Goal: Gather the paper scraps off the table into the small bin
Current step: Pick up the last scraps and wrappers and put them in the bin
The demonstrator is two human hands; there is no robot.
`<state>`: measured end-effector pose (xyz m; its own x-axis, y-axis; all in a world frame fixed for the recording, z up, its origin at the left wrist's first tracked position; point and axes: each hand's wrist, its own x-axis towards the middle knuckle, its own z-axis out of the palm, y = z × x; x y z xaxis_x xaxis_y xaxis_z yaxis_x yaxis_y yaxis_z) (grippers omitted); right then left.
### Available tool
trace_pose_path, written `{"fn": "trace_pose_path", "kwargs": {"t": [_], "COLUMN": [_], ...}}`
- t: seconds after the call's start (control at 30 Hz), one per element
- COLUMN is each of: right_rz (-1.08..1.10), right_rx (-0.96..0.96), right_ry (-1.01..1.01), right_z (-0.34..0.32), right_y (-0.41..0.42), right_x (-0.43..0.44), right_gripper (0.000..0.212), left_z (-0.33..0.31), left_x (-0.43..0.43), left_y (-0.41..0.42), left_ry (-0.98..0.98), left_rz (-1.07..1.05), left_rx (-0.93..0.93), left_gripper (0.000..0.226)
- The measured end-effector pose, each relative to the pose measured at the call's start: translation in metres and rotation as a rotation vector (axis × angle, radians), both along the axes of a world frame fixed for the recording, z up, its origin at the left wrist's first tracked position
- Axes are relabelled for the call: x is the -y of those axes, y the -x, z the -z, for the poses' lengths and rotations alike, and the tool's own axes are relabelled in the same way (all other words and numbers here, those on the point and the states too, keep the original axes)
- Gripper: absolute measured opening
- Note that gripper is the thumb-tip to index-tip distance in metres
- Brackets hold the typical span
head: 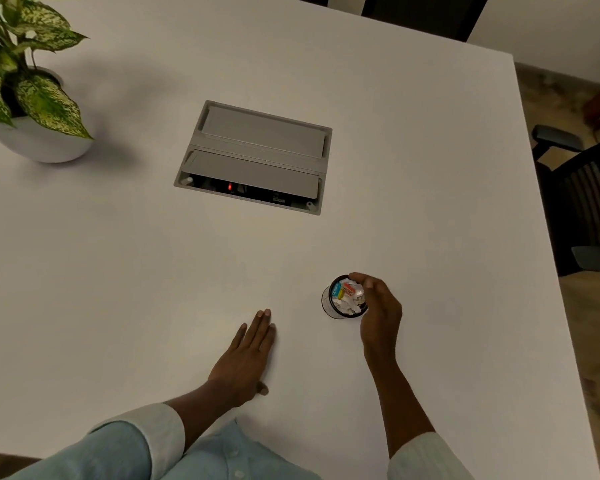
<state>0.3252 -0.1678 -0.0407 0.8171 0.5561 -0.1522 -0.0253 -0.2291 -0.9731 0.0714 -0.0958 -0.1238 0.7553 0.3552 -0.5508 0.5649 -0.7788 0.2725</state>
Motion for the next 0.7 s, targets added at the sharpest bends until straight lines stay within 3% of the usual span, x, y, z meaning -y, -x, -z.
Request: {"fn": "trace_pose_path", "kwargs": {"t": [0.1, 0.3, 0.47, 0.7], "right_rz": [-0.198, -0.556, -0.625, -0.548], "right_rx": [0.395, 0.836, 0.925, 0.916], "right_ry": [0.235, 0.631, 0.834, 0.806], "right_z": [0.008, 0.022, 0.03, 0.026], "right_y": [0.008, 0.019, 0.019, 0.022], "right_x": [0.016, 0.027, 0.024, 0.02], "right_gripper": [0.031, 0.062, 0.075, 0.068], "left_z": [0.001, 0.006, 0.011, 0.012], "left_x": [0.001, 0.001, 0.0, -0.002], "left_y": [0.0, 0.002, 0.003, 0.006], "left_ry": [0.003, 0.004, -0.008, -0.021], "left_rz": [-0.011, -0.021, -0.013, -0.01], "left_rx": [0.006, 0.016, 0.02, 0.045], "left_gripper": [0.129, 0.132, 0.135, 0.137]}}
